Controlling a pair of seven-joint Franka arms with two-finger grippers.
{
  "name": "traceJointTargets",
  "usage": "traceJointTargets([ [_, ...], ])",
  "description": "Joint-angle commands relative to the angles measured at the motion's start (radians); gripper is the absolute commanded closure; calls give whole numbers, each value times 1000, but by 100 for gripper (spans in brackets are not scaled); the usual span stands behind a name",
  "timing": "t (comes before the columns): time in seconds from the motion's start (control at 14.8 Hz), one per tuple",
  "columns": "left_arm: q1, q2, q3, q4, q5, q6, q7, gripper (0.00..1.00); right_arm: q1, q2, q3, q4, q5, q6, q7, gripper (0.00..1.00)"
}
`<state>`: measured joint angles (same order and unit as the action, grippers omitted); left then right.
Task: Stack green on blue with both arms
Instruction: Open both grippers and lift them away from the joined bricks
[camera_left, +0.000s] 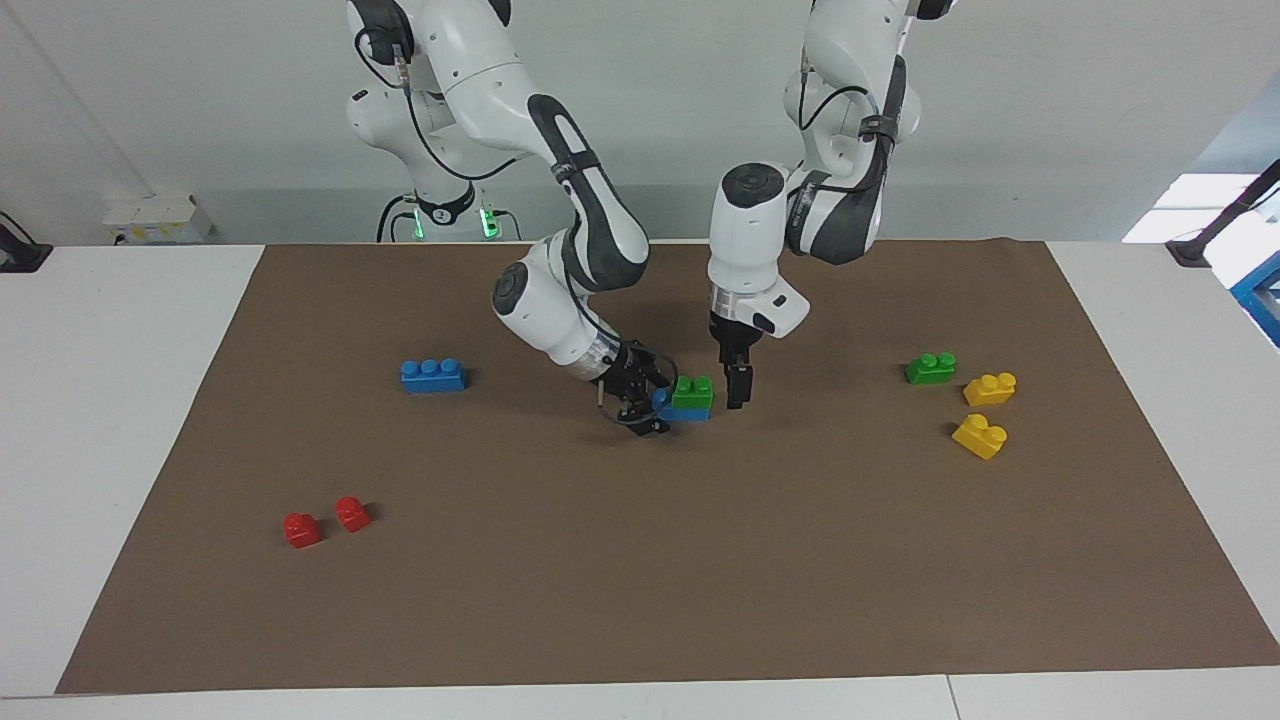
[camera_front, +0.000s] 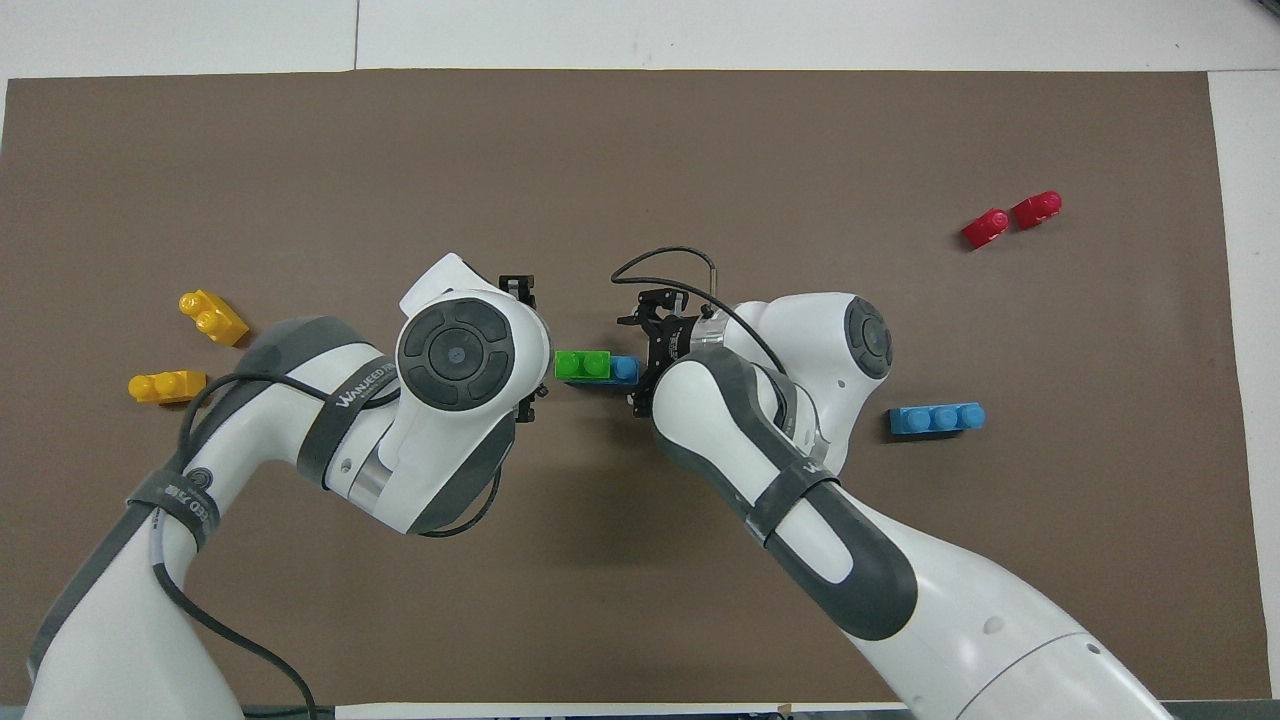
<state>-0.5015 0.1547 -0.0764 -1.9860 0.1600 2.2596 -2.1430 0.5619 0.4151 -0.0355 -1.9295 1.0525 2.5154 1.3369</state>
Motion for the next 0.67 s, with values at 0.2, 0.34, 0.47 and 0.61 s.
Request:
traceJointTargets([
  [0.2,55,-76,-3,39,4,-149,227,0,-212,-127,3,70,-225,-284,-36,2],
  [0.34,61,-93,3,56,3,-187,344,0,-293,-133,3,168,-325,-435,-38,2],
  [0.47,133,-115,-2,69,-29,-219,511,0,-368,-136,5,259,-397,-576,-47,2],
  [0.61,199,-176,3,70,-94,-251,732,0,-417,-144,3,305,-436,-647,-99,2],
])
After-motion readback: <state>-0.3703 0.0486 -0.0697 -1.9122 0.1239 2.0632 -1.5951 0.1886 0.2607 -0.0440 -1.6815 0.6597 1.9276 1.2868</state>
